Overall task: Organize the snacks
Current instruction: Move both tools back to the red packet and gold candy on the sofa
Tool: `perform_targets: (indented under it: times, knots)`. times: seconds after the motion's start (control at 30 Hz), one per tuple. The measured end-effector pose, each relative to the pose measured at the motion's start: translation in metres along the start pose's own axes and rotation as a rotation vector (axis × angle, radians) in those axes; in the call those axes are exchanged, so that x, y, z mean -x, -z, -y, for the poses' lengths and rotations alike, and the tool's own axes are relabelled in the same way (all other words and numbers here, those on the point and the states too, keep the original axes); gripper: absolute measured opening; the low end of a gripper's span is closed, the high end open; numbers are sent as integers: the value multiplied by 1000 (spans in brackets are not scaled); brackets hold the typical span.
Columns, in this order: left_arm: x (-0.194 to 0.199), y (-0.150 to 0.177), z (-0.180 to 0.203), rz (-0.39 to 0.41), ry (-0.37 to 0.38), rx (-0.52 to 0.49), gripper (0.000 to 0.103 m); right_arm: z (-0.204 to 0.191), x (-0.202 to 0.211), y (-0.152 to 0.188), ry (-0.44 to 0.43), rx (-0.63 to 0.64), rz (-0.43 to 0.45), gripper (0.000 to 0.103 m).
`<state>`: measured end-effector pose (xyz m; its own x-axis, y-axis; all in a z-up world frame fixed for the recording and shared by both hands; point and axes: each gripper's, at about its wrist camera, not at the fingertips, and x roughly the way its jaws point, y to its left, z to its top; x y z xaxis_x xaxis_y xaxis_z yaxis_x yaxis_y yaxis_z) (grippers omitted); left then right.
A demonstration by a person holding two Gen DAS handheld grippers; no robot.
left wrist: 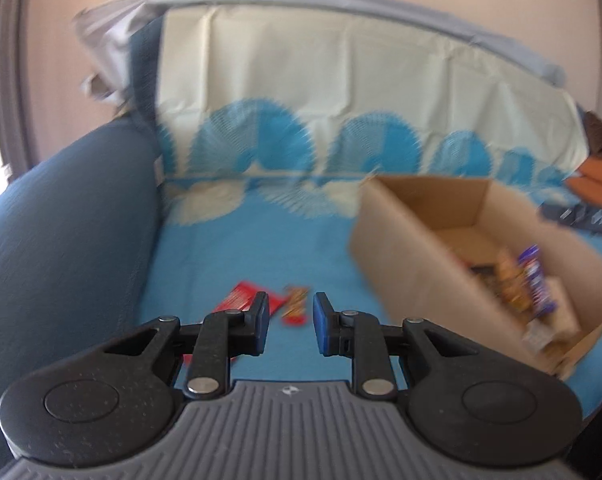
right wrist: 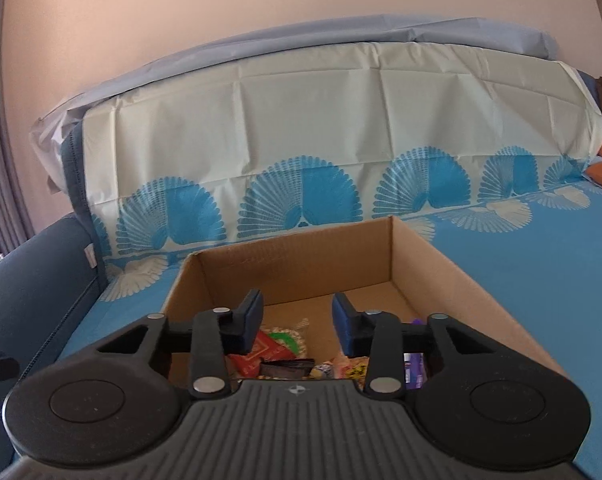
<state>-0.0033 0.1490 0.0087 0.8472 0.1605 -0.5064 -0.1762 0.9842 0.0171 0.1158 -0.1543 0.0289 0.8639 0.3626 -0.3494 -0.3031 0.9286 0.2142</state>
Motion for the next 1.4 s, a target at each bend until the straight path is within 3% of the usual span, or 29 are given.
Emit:
perform_targets:
  times: [0.03,0.1,0.2,0.4,0.6,0.67,0.73,0.87,0.93,1.27,1.3,1.37,1.4]
  knots:
    - [-2,14,-12,-9,-13,1,26,-7,2,0,-28,5,2,31]
    - [-7,22,-33,-41,-5,95,25,-21,5,1,-91,17,1,28]
    - [-3,20,-46,5,3,174,25,-45,8,6,-185,54,-19,28]
    - [-20,16,-41,2,2,135,26,-88,6,13,-317,126,-62,28]
    - [-52,11,-38,-15,-53,110,45,-118,-4,27,-390,189,-145,28]
    - [-69,12,-37,-49,-84,93,59,-124,-4,30,-409,200,-161,28]
    - [-87,14,-36,-98,-103,64,61,-127,-4,32,-424,210,-174,28]
    - [-107,18,-32,-94,-151,0,88,-130,-8,36,-454,226,-210,28]
    - [-116,20,-32,-94,-169,-10,90,-131,-10,36,-464,230,-223,28]
    - [-144,26,-35,-183,-171,-22,89,-140,-17,34,-469,223,-242,32]
    - [-143,26,-35,-182,-163,-21,87,-141,-18,34,-469,229,-240,32]
    - [-140,26,-36,-179,-145,-15,69,-144,-18,35,-460,240,-230,32]
    - [-138,26,-37,-177,-142,-14,66,-145,-18,36,-454,241,-224,33]
